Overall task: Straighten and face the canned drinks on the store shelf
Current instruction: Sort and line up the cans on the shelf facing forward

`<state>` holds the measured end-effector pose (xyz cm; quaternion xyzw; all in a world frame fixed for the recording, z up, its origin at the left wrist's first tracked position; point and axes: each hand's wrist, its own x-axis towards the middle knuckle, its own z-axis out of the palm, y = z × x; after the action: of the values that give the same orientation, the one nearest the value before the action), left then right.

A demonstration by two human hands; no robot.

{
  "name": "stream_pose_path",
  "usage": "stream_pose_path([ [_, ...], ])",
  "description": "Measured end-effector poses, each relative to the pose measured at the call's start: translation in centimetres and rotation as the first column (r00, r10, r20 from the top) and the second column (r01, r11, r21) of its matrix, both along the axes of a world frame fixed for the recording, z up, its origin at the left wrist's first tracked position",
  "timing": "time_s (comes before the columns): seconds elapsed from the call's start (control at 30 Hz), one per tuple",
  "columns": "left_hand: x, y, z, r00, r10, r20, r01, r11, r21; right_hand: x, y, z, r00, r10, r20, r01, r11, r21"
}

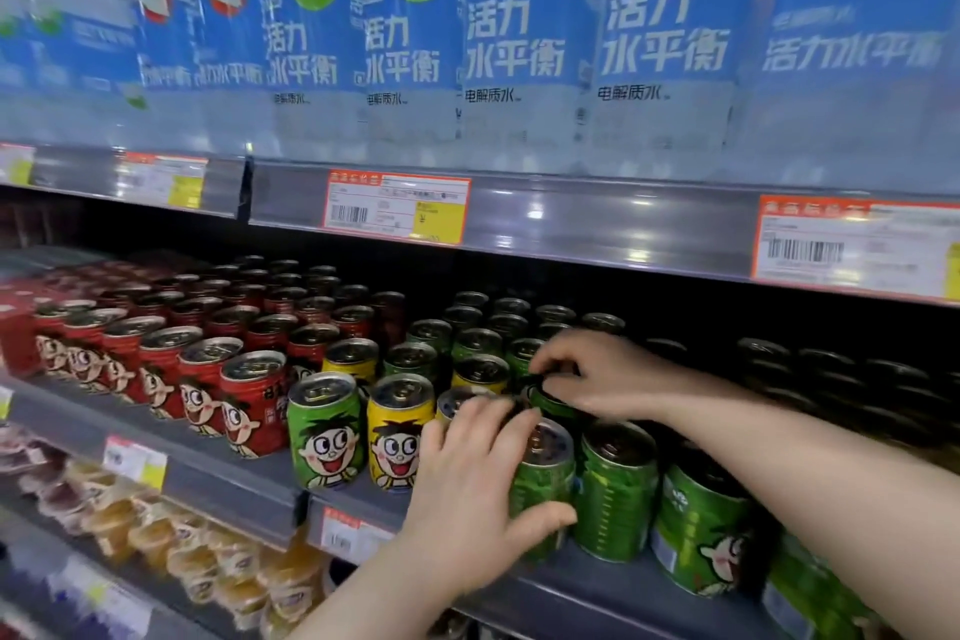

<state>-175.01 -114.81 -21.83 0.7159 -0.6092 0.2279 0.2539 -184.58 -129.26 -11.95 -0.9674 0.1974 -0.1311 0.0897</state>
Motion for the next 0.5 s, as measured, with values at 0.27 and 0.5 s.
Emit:
stream_pose_path([
  [0.27, 6.1, 1.0, 4.8, 0.986, 0.146, -0.075, -0.118, 0.947, 0.299, 6.5, -0.7, -1.3, 0.937, 0.103, -0.334, -0.141, 0.986, -0.091],
  [0.5, 6.1, -0.6, 5.8, 0.989, 0.138, 0.055, -0.143, 0.779, 0.610, 7.4, -0.6, -1.8, 0.909, 0.047, -0.414, -0.192, 0.930, -0.315],
])
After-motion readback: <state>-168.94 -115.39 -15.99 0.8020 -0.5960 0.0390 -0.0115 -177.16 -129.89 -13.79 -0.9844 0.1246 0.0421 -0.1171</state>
